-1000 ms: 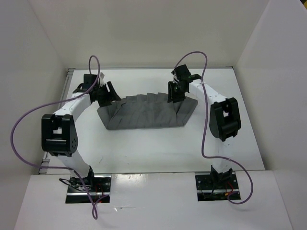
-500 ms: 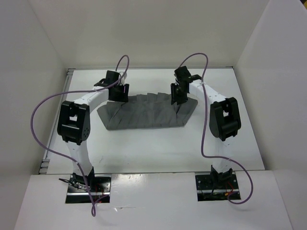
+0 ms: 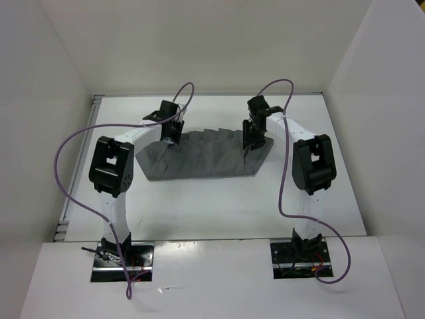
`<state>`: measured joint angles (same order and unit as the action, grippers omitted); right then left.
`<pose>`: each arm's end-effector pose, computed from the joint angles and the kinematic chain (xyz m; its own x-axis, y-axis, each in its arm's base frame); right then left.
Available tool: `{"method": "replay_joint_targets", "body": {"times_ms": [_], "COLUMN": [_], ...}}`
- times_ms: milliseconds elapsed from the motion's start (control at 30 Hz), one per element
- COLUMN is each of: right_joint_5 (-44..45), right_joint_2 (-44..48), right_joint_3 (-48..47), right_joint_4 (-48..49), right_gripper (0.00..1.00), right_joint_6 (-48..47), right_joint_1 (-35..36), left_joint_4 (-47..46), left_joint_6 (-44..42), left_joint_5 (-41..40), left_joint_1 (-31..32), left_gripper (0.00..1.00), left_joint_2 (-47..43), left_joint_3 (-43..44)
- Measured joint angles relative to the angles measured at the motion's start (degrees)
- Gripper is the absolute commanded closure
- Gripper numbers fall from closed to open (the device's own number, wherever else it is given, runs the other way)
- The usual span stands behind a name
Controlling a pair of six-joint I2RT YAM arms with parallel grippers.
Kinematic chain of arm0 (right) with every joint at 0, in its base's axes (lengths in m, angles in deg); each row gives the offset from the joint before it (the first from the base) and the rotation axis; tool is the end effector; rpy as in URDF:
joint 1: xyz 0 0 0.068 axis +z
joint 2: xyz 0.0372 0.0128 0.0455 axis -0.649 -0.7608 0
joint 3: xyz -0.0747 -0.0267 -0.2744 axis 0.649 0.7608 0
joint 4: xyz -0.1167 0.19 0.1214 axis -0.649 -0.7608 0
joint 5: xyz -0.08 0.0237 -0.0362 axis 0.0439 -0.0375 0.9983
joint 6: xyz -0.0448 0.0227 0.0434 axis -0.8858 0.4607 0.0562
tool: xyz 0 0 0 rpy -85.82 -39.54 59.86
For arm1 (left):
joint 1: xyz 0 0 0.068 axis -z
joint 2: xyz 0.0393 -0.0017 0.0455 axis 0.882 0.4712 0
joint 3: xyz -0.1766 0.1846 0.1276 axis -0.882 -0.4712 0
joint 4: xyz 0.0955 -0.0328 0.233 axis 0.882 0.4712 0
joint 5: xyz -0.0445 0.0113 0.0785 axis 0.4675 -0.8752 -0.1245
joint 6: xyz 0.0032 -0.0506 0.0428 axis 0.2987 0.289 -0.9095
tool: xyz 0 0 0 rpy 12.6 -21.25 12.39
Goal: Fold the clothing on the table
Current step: Fold the skirt
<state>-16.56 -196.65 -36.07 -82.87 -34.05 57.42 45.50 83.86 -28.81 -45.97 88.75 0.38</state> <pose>0.4073 0.1276 0.2049 -0.9326 0.0221 -0.3603 -0.0427 0.9844 0.1709 0.4405 -0.1207 0.1967 -0.7656 0.1152 -0.6329 0.1421 0.9898 0.0082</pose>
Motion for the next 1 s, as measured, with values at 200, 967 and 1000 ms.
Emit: {"method": "replay_joint_targets", "body": {"times_ms": [200,967,1000], "right_joint_5": [-0.02,-0.50,-0.70], "right_joint_2": [0.17,0.28,0.26], "right_joint_3": [0.00,2.27,2.27], "right_joint_4": [0.00,0.11,0.20], "right_gripper": [0.56,0.56,0.56], "right_joint_6": [0.04,0.04,0.04], "right_joint_1": [-0.24,-2.47,-2.49], "left_joint_4": [0.17,0.79,0.94], "left_joint_6": [-1.03,-1.03,-1.03], "left_joint_5": [-0.63,-6.75,-6.49], "left_joint_1": [1.27,1.14,1.14], "left_gripper": [0.57,1.00,1.00], "left_joint_2": [0.00,2.54,2.45], "left_joint_3": [0.00,0.44,0.42]}}
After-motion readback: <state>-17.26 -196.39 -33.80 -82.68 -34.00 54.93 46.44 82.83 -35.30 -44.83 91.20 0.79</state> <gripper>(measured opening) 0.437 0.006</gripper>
